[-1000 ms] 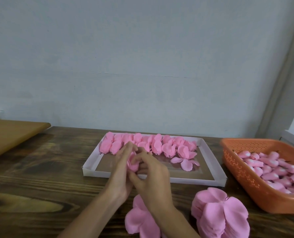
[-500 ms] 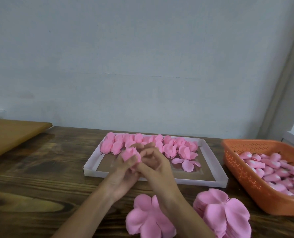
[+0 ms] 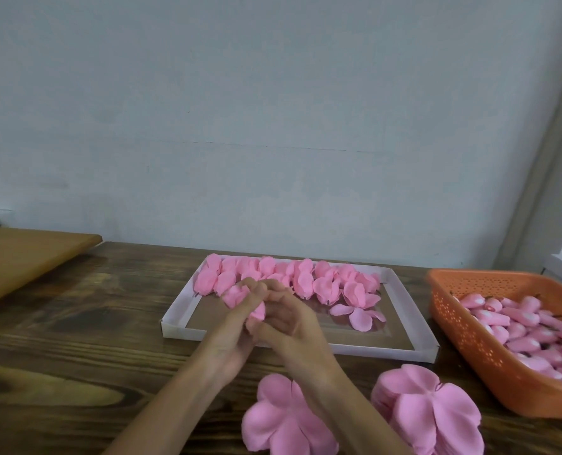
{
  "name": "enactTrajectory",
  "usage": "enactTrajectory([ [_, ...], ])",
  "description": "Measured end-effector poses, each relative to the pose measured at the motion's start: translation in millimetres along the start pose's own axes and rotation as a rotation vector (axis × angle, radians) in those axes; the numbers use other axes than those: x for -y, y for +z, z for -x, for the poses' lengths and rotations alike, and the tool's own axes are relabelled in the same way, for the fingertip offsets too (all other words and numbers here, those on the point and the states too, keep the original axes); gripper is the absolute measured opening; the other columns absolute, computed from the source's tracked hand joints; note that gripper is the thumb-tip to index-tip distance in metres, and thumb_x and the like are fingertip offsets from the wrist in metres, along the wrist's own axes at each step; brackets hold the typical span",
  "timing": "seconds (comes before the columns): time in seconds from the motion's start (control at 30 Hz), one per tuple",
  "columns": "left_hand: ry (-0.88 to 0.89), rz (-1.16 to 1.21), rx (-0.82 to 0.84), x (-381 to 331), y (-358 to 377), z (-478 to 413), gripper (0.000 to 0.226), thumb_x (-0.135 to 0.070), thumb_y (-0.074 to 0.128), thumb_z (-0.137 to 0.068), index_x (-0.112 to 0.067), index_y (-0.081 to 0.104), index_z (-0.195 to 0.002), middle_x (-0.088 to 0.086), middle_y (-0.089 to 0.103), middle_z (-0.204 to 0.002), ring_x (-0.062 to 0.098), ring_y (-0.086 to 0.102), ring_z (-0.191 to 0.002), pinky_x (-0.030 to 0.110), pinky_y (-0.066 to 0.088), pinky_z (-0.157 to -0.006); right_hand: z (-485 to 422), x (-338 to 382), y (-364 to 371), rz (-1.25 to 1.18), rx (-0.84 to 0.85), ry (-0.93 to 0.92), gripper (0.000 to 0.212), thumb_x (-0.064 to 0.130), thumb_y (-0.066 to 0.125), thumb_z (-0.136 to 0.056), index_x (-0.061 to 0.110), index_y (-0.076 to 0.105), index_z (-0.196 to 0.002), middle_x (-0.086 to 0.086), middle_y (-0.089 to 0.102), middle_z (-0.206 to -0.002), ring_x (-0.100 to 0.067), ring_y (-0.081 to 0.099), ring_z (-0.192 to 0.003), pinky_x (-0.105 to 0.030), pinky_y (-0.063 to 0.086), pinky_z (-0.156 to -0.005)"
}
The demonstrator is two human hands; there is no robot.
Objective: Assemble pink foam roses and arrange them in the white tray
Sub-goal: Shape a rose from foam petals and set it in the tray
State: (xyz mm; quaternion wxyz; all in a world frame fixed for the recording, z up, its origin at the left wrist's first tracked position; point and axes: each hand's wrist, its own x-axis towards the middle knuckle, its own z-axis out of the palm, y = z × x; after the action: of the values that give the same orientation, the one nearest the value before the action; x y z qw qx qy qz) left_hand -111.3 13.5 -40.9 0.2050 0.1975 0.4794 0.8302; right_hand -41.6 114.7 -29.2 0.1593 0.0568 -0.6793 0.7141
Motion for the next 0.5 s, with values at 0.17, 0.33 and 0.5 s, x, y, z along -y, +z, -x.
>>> enactTrajectory([
  [0.17,0.055,-0.059,0.106,-7.0,1.3,3.2,0.050,-0.060,0.094,-0.063,-0.021,0.066,-0.079,0.012,0.074,-0.111,0.017,0.063,-0.083,0.021,0.036,-0.048,2.8,4.2,4.6,-0.112,0.038,0.081,0.020,0.009,0.054,-0.103,0.010,0.071,-0.114,-0.002,0.070,-0.090,-0.013,0.062,-0.082,-0.030,0.053,-0.079],
  [0.33,0.069,-0.137,0.083,-6.7,2.5,8.2,0.067,-0.068,0.092,-0.060,-0.012,0.062,-0.081,0.017,0.074,-0.110,0.022,0.073,-0.088,0.023,0.041,-0.053,1.2,5.4,6.6,-0.206,0.042,0.210,0.022,0.012,0.052,-0.099,0.012,0.072,-0.090,-0.007,0.066,-0.081,-0.017,0.062,-0.071,-0.030,0.051,-0.069],
  [0.5,0.043,-0.167,0.046,-8.0,4.8,8.7,0.061,-0.077,0.089,-0.052,-0.025,0.068,-0.076,0.008,0.077,-0.110,0.010,0.068,-0.071,0.017,0.032,-0.043,2.2,-2.9,13.4,-0.184,0.041,0.075,0.016,0.013,0.057,-0.104,0.012,0.070,-0.112,0.000,0.070,-0.083,-0.011,0.066,-0.075,-0.024,0.054,-0.065],
])
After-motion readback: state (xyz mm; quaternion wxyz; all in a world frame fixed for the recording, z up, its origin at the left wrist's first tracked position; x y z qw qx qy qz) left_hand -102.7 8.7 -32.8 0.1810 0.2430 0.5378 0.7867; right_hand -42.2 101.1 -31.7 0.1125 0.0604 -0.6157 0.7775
